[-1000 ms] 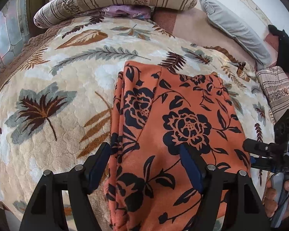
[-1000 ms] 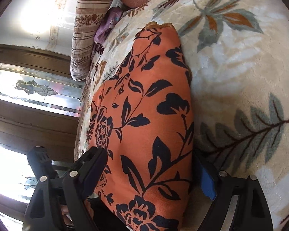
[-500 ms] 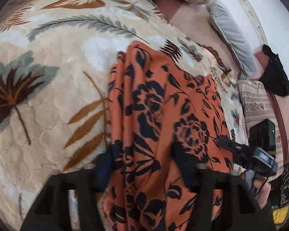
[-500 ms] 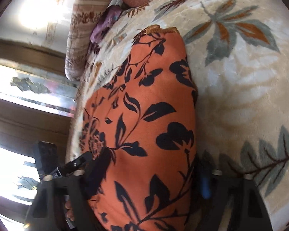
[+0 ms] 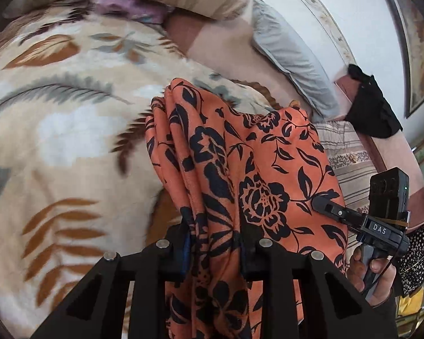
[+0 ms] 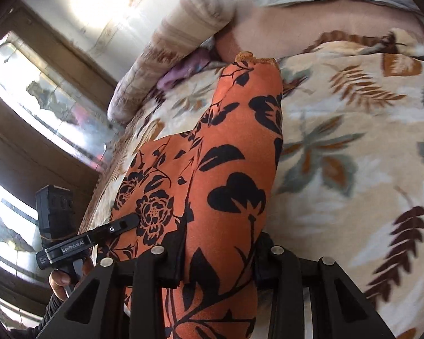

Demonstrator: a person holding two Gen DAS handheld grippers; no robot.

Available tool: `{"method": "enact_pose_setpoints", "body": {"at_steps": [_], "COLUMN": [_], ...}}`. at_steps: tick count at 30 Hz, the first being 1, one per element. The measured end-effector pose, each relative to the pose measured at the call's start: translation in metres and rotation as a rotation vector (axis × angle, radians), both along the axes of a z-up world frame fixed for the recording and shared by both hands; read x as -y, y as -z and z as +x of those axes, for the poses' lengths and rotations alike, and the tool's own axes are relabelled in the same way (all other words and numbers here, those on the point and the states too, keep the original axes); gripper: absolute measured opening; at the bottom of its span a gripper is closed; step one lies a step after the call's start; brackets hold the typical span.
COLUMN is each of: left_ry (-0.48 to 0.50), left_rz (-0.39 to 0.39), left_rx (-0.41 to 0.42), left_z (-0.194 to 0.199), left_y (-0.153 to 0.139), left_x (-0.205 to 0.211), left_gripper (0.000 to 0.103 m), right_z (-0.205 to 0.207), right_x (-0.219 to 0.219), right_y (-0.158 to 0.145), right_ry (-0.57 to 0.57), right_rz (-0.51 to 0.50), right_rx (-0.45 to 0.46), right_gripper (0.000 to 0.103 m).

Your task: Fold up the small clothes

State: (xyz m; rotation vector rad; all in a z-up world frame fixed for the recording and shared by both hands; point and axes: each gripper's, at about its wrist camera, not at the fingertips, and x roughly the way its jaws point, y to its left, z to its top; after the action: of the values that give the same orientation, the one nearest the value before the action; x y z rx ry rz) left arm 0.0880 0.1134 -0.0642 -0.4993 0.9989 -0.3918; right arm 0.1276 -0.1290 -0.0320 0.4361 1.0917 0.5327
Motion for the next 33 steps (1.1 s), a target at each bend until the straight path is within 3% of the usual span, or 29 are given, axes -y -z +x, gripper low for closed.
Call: {"method": "enact_pose_setpoints", "body": {"at_steps": [2,5,7,12,15,17,20,22,27,29,33], "left_ry": [0.004,-0.031,-0.033,-0.042,-0.027,-0.008,-0.023,-0.051,-0.109,-0.144,-0.196], "left_rz": [0.045,0.197,0.187,0.286,0.323,0.363,0.369,0.393,0.497,0.5,0.507], "left_rx": [-0.025,-0.145,-0.146,-0.034,0.004,-0.044,-0.085,-0.061,0.04,0.056,0.126], "left_z": [0.011,0.022,0.014,-0.024,-0.044,-0.042,-0.046,-0.056,-0.087,-0.102,-0.134], "left_y": [0.013,0.051,0.057,0.029,0.022,0.039,0.054,0.04,0.007,-0.004,-0.029], "left_x": [0.019,0.037,0.031,0.009,0.003,0.001,-0.003,-0.005,0.006,0.012,0.028], "left_gripper": [0.037,0.043,0.047,0.051,0.052,0.053,0.057,0.061,0.075,0.083,0.085], "right_z": [0.008,0.016,0.007,-0.019,-0.024,-0.023,-0.004,-0.012,-0.056,-0.082,-0.136], "right_x": [0.026,0.055,0.068,0.078,0.063,0.056,0.048,0.053,0.047,0.04,0.026], "right_y": [0.014,0.062,0.081,0.045,0.021,0.028,0.073,0.059,0.005,-0.003,-0.001], "right_ry": [0.046,0.117,0.173,0.254,0.208,0.156,0.159,0.197,0.211,0.22,0.228], "right_rz": [0.019,-0.009,-0.094,-0.032,0.064,0.102,0.118,0.152,-0.015,-0.092,-0.247], "right_rx": [-0.034,-0.174,-0.193,-0.015,0.052,0.035,-0.127,-0.084,0.077,0.092,0.111], "right_gripper": [0.038,0.056,0.063,0.063,0.075,0.078,0.078,0.078,0.08,0.081,0.089]}}
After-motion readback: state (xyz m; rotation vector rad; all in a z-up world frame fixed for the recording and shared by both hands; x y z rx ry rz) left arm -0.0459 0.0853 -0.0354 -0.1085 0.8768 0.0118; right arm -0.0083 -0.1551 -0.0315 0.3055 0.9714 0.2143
